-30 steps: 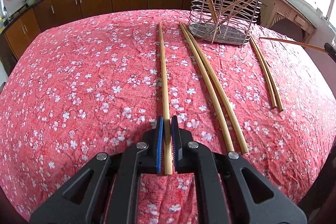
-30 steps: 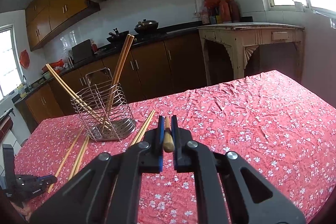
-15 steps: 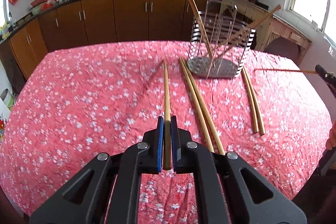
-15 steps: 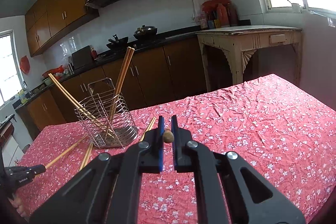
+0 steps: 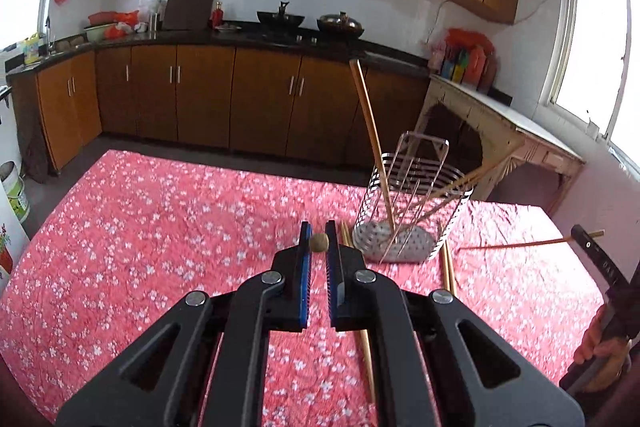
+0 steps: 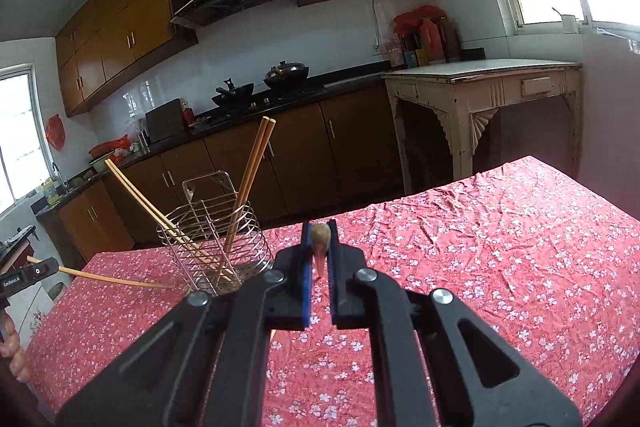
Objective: Organize utensils
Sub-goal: 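Lift both held chopsticks upright and carry them toward the wire holder, then lower both chopsticks into the wire holder and open both grippers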
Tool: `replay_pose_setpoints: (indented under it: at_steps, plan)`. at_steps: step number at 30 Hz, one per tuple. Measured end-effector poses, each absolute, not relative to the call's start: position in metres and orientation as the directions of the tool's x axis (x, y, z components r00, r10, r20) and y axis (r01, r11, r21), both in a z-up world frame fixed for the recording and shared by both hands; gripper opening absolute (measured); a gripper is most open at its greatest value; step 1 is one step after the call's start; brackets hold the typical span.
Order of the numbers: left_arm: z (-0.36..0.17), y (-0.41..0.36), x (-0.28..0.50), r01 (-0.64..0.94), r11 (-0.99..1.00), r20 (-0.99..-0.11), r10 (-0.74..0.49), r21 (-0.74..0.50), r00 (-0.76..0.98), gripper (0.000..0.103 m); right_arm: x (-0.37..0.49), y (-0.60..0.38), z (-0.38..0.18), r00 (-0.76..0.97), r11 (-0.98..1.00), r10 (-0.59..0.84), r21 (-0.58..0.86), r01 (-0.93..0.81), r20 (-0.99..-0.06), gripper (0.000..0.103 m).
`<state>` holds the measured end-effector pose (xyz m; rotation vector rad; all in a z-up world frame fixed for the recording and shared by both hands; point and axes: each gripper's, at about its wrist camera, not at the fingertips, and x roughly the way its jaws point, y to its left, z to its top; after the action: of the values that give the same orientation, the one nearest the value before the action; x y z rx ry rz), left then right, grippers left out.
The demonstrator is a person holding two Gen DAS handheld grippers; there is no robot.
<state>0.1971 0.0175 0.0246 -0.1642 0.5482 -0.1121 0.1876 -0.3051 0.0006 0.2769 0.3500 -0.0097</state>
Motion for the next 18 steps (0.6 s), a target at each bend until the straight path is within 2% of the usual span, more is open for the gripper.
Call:
replay_pose_setpoints:
  at_steps: [18]
  plan:
    - [0.075, 0.017, 0.206, 0.058, 0.981, -0.423, -0.132, -0.184, 0.896, 0.006, 0.19, -0.291, 0.067, 0.96, 0.964, 0.105, 0.265, -0.033, -0.261, 0.008]
